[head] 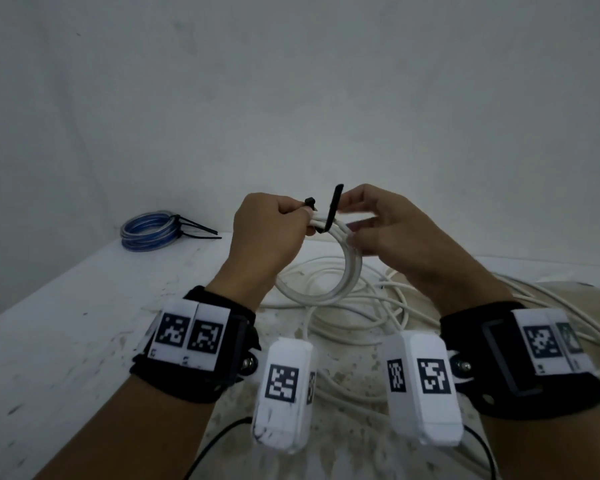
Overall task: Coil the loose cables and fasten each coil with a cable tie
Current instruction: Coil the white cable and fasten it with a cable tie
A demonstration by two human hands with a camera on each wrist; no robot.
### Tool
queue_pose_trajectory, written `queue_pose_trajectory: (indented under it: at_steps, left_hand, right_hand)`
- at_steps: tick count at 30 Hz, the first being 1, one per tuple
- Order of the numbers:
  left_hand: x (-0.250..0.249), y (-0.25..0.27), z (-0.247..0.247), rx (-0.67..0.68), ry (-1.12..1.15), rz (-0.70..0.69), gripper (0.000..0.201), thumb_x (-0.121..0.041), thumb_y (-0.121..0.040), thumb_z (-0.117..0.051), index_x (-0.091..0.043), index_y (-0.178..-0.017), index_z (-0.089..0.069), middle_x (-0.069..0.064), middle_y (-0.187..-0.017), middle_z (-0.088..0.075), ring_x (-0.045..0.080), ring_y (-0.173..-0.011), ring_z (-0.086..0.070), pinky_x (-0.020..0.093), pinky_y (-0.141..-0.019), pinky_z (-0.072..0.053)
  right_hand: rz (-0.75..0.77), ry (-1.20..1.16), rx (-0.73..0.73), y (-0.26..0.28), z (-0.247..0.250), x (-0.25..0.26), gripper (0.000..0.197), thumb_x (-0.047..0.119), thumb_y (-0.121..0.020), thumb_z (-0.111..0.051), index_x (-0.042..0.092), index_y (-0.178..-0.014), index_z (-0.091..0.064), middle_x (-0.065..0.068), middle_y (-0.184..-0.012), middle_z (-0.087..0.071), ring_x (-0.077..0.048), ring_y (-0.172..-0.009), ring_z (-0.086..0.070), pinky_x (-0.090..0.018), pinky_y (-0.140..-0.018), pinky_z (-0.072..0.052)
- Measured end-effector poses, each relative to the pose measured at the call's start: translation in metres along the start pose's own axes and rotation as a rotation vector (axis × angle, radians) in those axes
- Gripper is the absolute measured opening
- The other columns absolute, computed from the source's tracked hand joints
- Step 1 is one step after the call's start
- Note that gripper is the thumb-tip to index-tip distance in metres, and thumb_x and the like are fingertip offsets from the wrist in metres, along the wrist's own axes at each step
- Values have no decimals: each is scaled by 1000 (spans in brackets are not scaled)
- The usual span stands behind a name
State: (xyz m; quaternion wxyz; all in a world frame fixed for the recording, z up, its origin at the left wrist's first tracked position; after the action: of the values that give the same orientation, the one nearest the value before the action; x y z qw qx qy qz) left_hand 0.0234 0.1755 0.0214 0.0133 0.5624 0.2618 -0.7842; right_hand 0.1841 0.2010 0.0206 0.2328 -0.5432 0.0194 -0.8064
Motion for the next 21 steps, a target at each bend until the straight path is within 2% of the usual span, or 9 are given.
queue_pose_trajectory:
  at_steps: [2,3,6,9,13,15,17,18,21]
  left_hand:
    - [4,-1,3,-11,4,24,19,-15,-89,-65,-24,-75,-75,-9,-65,-71,-7,-58,-62,10,-57,-42]
    - [5,-1,3,-14,4,31,18,-15,-88,-65,-24,-76,-75,-8,-66,-72,-7,-59,-63,13,-59,-43]
    - [7,1,0,-5,12,46,15,-16,-85,-68,-21,-74,-76,-6,-66,-72,-5,-61,-64,15,-63,-45]
    - [6,3,-6,32,32,65,16,-16,-85,-68,-21,-72,-76,-2,-64,-72,1,-61,-64,17,-59,-43]
    - [4,6,-15,78,-7,56,20,-17,-87,-64,-25,-73,-76,-4,-65,-73,0,-58,-60,16,-52,-42]
    - [6,6,-16,70,-45,50,18,-16,-86,-63,-22,-77,-78,-5,-64,-72,-3,-49,-55,11,-44,-36]
    - [9,6,-13,58,-56,64,18,-15,-86,-62,-19,-79,-79,-5,-64,-72,-4,-47,-54,8,-42,-33]
    - [11,4,-11,54,-54,73,18,-15,-86,-62,-19,-78,-78,-5,-64,-72,-5,-49,-56,8,-44,-34]
    - [14,2,-8,60,-58,97,20,-16,-86,-64,-24,-73,-77,-6,-63,-72,-3,-61,-62,14,-54,-39]
  right_hand:
    - [100,146,34,4,-2,13,29,12,-80,-76,32,-100,-72,12,-120,-65,-7,-110,-61,-30,-87,-50]
    - [147,146,25,6,-3,18,20,21,-79,-79,30,-96,-75,12,-115,-68,-4,-110,-61,-28,-89,-46]
    - [247,86,-48,5,-8,25,7,27,-83,-77,20,-82,-75,3,-91,-76,-12,-96,-70,-35,-88,-53]
    - [215,-14,-226,1,-1,21,18,20,-93,-65,10,-78,-68,-7,-74,-74,-25,-77,-73,-46,-83,-57]
    - [204,194,-299,-4,0,19,33,19,-101,-49,2,-80,-67,-7,-66,-69,-22,-74,-68,-36,-77,-54]
    - [221,331,-279,-4,-2,20,36,17,-101,-47,-2,-77,-66,-8,-64,-66,-14,-60,-60,-33,-71,-52]
    - [224,416,-260,-3,-2,21,33,15,-99,-50,-1,-79,-70,-2,-65,-67,-4,-52,-55,-16,-58,-44]
    - [228,439,-254,-2,-2,22,28,14,-98,-53,3,-83,-75,-1,-70,-71,0,-55,-57,-10,-56,-40]
    - [228,435,-240,1,-1,25,18,15,-93,-63,16,-104,-78,4,-83,-76,1,-70,-63,-1,-65,-40]
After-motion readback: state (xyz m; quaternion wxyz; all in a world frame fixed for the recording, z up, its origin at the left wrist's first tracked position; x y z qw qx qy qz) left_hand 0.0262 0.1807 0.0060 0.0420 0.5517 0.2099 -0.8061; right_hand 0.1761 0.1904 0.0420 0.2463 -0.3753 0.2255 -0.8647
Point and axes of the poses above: each hand's wrist, its own y-axis away from the middle knuckle, its own z-axis out of the back of the hand, x = y × z, the point moved 7 cm from there along -y, towards the middle knuckle
